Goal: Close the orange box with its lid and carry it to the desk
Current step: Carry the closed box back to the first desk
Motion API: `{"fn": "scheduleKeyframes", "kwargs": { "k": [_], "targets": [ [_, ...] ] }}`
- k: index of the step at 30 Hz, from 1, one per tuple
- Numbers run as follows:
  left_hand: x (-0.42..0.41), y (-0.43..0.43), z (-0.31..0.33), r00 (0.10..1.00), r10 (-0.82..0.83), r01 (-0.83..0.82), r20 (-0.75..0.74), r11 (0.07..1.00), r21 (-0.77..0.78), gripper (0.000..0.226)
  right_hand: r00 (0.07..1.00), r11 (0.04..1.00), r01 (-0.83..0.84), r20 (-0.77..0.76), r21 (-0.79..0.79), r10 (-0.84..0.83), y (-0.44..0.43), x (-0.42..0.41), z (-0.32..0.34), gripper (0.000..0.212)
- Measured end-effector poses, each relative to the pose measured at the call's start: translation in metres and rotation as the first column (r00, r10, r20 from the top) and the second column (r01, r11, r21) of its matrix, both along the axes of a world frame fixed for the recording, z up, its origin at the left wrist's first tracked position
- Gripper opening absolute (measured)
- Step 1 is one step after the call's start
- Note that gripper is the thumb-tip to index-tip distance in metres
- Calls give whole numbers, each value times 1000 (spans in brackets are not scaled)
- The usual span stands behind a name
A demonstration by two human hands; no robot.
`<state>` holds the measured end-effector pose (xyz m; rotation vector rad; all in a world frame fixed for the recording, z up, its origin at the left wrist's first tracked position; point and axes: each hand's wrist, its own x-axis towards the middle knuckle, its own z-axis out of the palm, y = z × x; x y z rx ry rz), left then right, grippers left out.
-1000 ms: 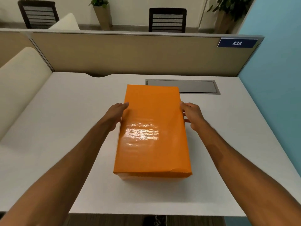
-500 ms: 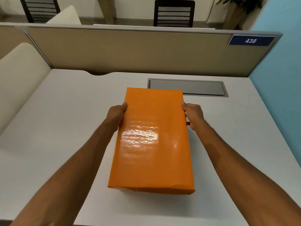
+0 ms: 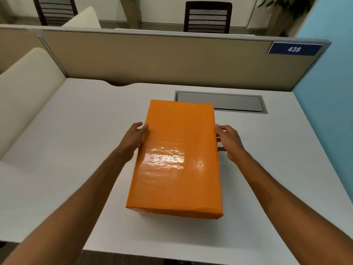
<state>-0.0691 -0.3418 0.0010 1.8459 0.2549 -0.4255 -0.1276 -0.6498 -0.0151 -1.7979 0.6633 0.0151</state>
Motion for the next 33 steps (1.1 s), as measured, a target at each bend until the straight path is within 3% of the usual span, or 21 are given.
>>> {"fn": "scheduleKeyframes", "kwargs": {
  "k": [7, 11, 21, 33],
  "targets": [
    [-70, 25, -13, 994, -79, 71, -72, 993, -99, 78, 993, 968, -112, 51, 223, 103, 7, -72, -18, 57],
    [-85, 27, -14, 993, -87, 77, -79, 989, -125, 81, 992, 936, -106, 94, 336, 79, 17, -90, -24, 56],
    [-91, 34, -7, 997, -70, 71, 12, 993, -96, 78, 982, 922, -113, 181, 370, 48, 24, -86, -20, 63],
    [-47, 101, 24, 996, -1, 9, 86, 996, -94, 84, 962, 917, -206, 244, 341, 125, 89, -17, 6, 64]
  ]
}}
